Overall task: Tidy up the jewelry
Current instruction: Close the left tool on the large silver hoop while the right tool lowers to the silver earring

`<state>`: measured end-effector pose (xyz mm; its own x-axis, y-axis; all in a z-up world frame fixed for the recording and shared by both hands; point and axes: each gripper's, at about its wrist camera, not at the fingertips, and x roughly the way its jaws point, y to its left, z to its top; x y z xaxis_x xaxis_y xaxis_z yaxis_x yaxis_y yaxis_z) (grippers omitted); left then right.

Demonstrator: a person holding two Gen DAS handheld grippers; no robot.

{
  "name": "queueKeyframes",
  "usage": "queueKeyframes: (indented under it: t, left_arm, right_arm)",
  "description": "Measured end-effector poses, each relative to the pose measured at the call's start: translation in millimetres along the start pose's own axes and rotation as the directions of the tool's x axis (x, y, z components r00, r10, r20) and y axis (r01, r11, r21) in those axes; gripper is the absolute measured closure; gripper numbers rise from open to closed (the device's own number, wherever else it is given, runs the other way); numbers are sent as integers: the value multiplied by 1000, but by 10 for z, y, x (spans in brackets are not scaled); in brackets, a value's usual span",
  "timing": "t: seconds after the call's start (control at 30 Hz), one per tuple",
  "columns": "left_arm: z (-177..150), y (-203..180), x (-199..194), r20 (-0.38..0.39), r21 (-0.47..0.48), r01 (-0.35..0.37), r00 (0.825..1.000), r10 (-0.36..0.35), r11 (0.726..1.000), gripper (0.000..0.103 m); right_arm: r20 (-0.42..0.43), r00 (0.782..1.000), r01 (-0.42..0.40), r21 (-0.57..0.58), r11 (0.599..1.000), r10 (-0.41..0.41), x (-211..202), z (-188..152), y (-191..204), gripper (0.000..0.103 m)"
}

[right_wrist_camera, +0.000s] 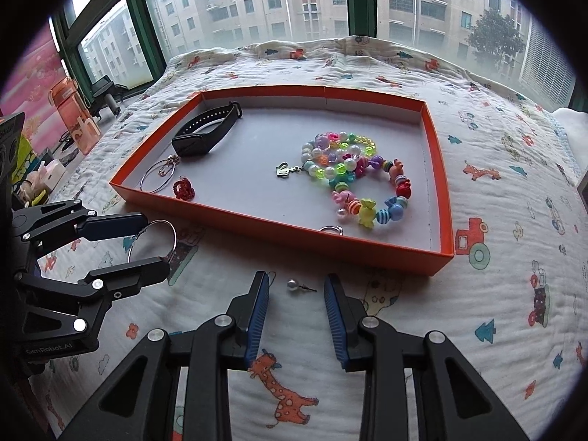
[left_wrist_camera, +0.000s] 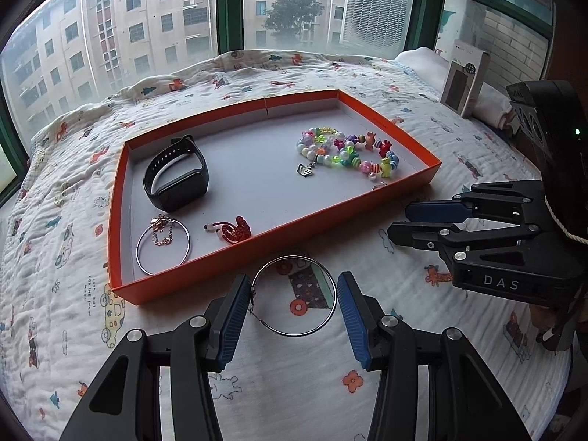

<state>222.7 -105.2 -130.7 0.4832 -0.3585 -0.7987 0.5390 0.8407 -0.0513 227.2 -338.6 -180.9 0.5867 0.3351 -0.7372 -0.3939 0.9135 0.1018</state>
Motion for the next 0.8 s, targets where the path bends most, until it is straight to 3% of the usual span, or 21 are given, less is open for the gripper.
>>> queueKeyframes:
  t: [0.33,0.8]
  left_arm:
    - [-10,90,-90,23,-25,3,1000,-2,1000,51]
    - [3,163,-351,71,-65,-12,997,17,998,51]
  right_arm:
    - [3,996,89,-25,996,-89,27,7,89,85]
    - [36,999,20,45,999,-22,-172,-41,30,90]
